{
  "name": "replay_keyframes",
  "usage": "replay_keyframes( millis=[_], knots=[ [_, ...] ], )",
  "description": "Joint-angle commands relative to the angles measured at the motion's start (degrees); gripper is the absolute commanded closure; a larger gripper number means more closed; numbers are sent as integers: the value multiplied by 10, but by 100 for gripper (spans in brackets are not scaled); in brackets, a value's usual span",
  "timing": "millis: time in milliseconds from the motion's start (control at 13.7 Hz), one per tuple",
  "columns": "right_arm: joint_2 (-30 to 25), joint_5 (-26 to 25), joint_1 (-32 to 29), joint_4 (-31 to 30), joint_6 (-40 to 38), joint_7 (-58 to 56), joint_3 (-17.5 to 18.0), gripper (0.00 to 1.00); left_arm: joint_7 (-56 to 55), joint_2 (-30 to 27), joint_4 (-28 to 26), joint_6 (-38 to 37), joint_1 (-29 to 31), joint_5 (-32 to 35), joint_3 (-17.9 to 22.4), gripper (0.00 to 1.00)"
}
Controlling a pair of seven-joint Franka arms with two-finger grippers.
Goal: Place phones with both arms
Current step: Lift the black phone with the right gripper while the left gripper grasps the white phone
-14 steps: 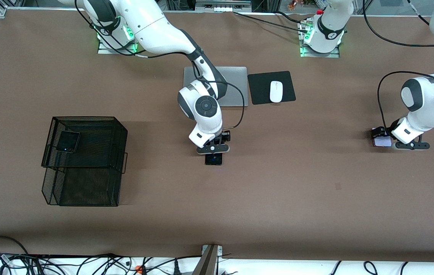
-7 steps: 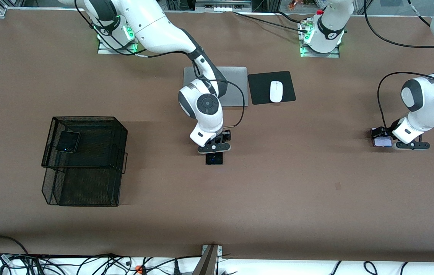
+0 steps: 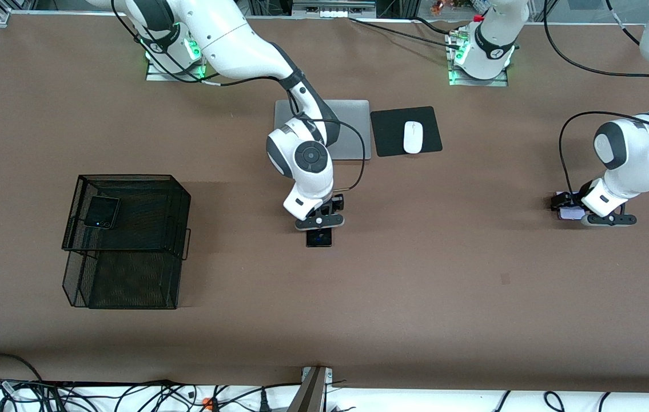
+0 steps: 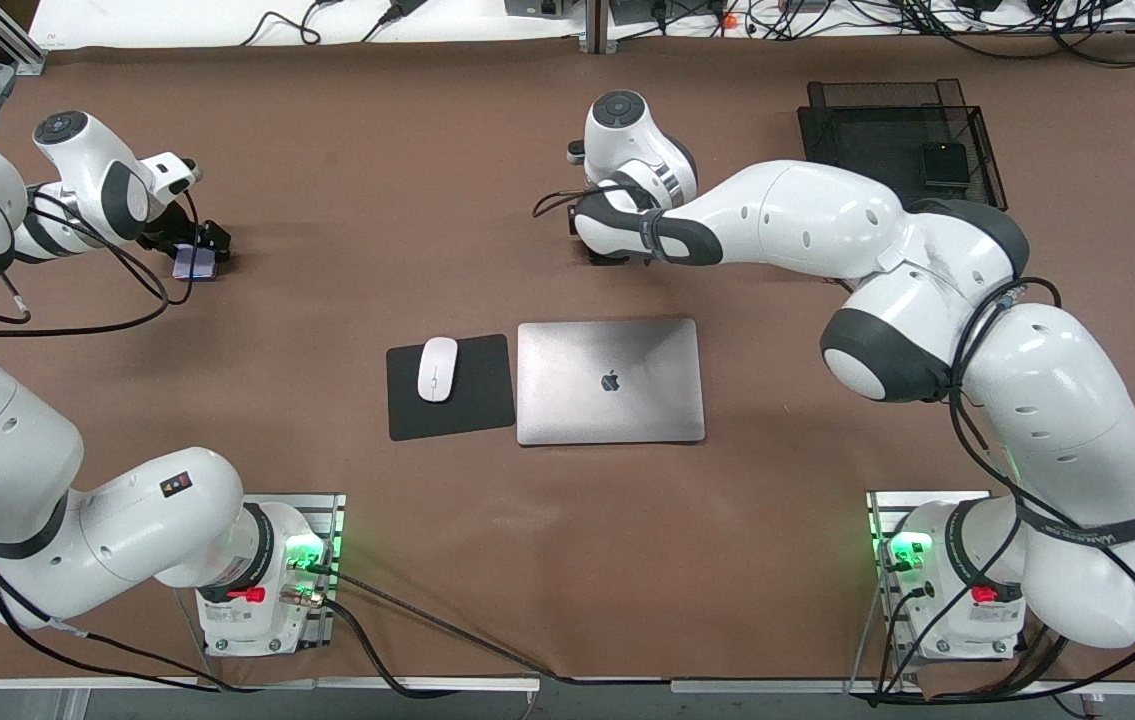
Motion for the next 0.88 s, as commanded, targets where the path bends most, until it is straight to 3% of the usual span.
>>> replay_keyframes(
  millis=[0, 146, 292, 365, 511, 657, 803],
  knots=[
    [-37, -5, 4, -10, -53, -14, -19, 100, 6, -1, -3, 8, 8, -16, -8, 3],
    [-55, -4, 4, -10, -93, -50, -36, 100, 6, 0, -2, 7, 8, -16, -8, 41],
    [-77, 0, 3, -10, -141, -89, -59, 100, 7, 0, -1, 6, 8, -16, -8, 86],
    [-90, 4, -1, -10, -160, -113, -68, 100, 7, 0, 0, 3, 8, -16, -8, 100],
    [-110, 4, -18, -10, -189, -148, -72, 100, 3, 0, 7, -4, 7, -16, -7, 100],
    [-142, 4, -49, -10, -218, -192, -80, 100, -4, -1, 51, -80, -2, -17, -11, 100],
    [-180, 4, -81, -10, -260, -230, -113, 100, -24, 0, 103, -158, -5, -17, -35, 100]
  ],
)
